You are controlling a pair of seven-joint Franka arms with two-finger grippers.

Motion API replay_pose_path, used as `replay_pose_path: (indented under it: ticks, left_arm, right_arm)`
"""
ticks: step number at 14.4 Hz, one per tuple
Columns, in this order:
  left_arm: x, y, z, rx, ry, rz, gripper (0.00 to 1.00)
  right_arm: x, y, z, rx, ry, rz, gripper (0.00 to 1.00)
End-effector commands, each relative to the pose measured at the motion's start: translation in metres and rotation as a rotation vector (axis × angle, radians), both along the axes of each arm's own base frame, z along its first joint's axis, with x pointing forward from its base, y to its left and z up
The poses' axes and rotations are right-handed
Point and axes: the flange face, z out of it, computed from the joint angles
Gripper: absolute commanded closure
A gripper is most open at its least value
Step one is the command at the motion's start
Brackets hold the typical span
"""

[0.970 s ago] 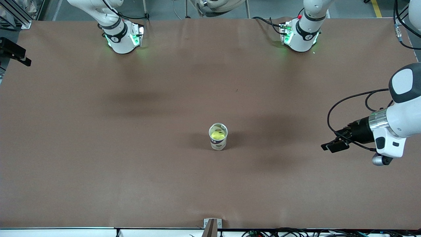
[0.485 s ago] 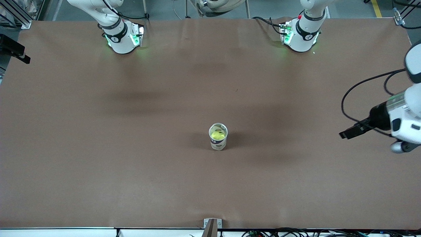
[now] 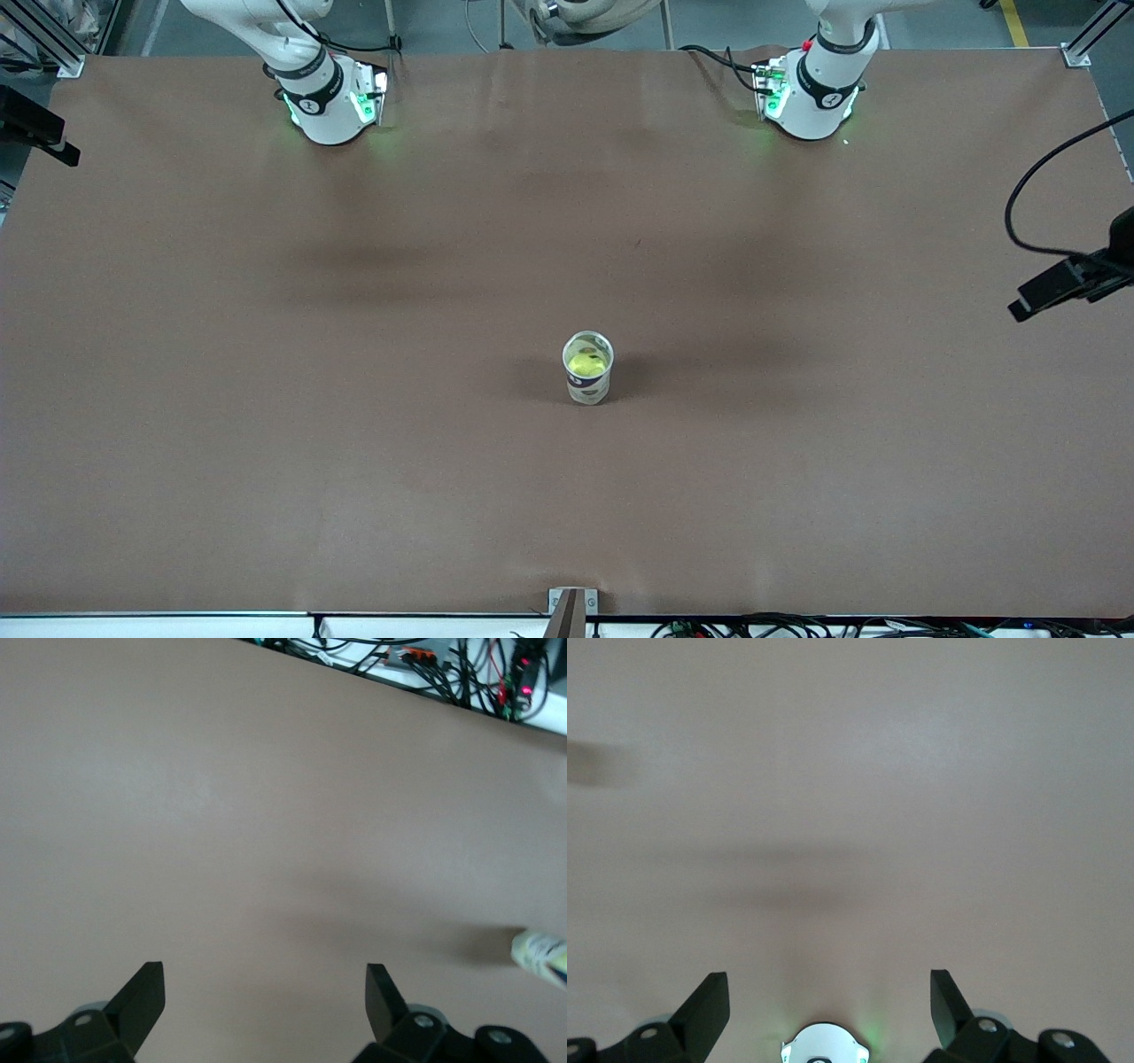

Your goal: Insert tennis ball vertically with right arm

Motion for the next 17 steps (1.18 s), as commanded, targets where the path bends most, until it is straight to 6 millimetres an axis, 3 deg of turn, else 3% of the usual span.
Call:
replay_pose_path:
  ticks: [1, 4, 9, 17]
  left_arm:
    - [-0.024, 0.0, 0.025, 0.015, -0.004, -0.06, 0.0]
    - [-0.023, 0.006, 0.023, 0.031, -0.002, -0.153, 0.0]
    - [-0.022, 0.017, 0.015, 0.029, 0.019, -0.147, 0.0]
    - [-0.05, 0.024, 0.015, 0.015, 0.039, -0.141, 0.0]
  right_arm:
    - [-0.01, 0.003, 0.003, -0.002, -0.005, 0.004, 0.0]
    - [-0.01, 0.006, 0.003, -0.002, -0.007, 0.011, 0.0]
    - [-0.01, 0.006, 0.003, -0.005, -0.007, 0.013, 0.0]
    - [-0.009, 0.006, 0.004, -0.012, -0.009, 0.014, 0.0]
